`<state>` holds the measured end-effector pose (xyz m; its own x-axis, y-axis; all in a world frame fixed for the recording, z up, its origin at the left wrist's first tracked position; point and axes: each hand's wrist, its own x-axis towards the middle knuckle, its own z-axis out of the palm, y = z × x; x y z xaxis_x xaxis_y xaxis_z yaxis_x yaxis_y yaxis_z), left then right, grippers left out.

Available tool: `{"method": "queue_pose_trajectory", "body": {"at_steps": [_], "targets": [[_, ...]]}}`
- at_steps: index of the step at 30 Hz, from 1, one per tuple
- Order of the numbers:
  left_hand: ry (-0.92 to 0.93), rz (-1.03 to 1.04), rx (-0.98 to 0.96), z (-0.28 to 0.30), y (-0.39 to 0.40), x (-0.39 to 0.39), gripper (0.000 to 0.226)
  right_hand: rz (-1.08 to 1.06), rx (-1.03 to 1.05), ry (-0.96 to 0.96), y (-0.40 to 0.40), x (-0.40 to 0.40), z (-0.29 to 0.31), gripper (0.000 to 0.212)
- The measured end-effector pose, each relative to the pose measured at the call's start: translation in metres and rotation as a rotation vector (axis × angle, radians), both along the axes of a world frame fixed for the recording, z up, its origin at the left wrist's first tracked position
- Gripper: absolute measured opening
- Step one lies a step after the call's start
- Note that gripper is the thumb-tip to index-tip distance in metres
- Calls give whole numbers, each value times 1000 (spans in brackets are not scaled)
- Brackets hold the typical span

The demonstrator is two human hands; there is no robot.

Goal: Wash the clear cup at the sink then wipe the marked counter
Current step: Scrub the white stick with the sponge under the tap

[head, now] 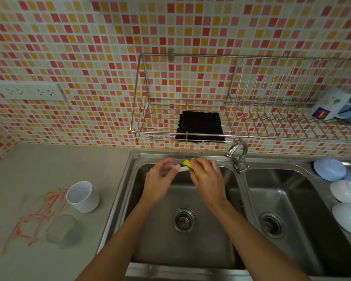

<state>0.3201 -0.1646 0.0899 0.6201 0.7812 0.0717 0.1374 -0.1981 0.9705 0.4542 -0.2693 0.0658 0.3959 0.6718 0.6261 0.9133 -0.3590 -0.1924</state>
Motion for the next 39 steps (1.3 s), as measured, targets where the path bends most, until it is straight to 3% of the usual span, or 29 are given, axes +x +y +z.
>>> {"method": "queue_pose_trajectory", "body": {"at_steps": [7,12,17,20,24,27,29,32,36,39], "targets": [[43,-87,-237,7,2,6,19,-16,13,-14,0,6,4,33],[40,-28,-54,-2,7,11,8,71,4,109,2,-27,3,41],[3,54,-25,-6,0,10,13,-171,104,425,-1,-12,0,42],[9,85,1,-8,5,7,13,-120,81,363,-6,-24,-5,42],[82,94,132,-6,5,6,18,-181,139,468,-11,-20,-4,43],[97,57,252,0,-4,12,17,-20,68,345,-3,-40,-3,48],[93,71,260,2,-6,15,17,-3,61,311,-2,-37,-4,47],[102,111,249,2,-7,15,21,-161,96,465,0,-24,2,44],[72,85,228,3,-6,13,18,28,61,319,0,-39,0,46],[81,128,195,2,-10,13,20,-159,109,504,-4,-25,-3,43]]}}
